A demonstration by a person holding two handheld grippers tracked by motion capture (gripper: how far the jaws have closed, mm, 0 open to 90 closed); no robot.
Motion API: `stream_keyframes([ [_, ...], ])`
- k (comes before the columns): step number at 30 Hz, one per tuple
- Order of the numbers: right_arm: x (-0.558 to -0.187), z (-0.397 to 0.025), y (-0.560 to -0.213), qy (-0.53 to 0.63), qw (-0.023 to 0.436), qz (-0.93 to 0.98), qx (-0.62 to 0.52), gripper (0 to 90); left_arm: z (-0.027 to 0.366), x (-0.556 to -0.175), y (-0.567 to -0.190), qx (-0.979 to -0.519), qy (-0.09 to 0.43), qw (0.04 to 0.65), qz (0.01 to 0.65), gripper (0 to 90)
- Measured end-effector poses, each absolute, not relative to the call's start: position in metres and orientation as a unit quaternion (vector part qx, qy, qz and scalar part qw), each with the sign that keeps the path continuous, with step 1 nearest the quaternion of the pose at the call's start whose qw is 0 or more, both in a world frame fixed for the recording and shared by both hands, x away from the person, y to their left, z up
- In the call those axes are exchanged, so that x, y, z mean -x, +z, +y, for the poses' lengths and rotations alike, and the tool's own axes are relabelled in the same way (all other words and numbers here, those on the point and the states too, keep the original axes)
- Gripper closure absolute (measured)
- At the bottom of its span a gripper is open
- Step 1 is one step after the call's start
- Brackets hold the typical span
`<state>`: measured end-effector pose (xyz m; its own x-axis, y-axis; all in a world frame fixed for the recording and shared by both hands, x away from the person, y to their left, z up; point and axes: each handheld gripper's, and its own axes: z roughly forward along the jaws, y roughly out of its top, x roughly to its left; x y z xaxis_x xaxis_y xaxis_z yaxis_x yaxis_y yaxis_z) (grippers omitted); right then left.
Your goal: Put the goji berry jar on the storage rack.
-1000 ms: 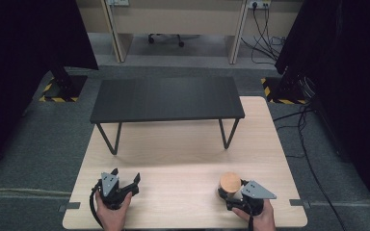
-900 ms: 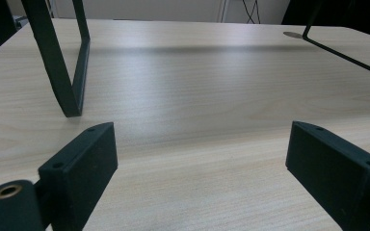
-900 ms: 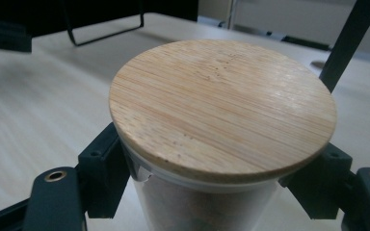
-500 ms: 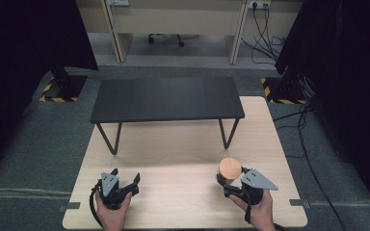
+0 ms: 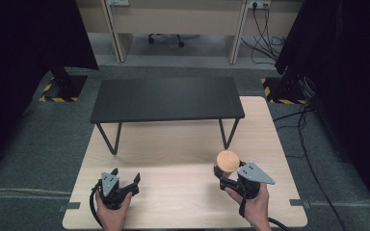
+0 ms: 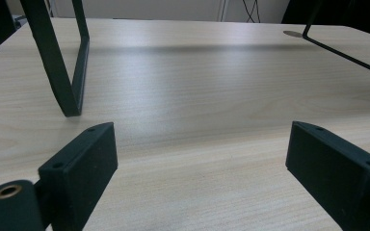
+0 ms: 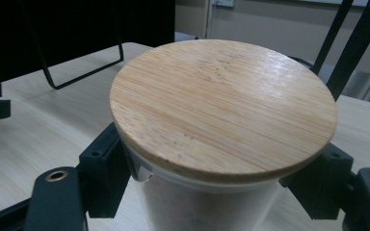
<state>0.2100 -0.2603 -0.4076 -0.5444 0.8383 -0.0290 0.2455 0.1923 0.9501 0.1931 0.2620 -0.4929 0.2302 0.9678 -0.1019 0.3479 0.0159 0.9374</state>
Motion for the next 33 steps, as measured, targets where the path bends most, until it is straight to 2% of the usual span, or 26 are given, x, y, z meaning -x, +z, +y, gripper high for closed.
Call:
stream_keyframes([
  [18,-0.207,-0.230,-0.381,0.493,0.316,0.683,-0.437,26.3,0.263,-0.194,-0.493,-0.621,0.322,0.478,0.531,10.1],
  [33,-0.224,-0.217,-0.348,0.469,0.320,0.674,-0.473,26.2,0.263,-0.194,-0.492,-0.622,0.322,0.478,0.531,10.1],
])
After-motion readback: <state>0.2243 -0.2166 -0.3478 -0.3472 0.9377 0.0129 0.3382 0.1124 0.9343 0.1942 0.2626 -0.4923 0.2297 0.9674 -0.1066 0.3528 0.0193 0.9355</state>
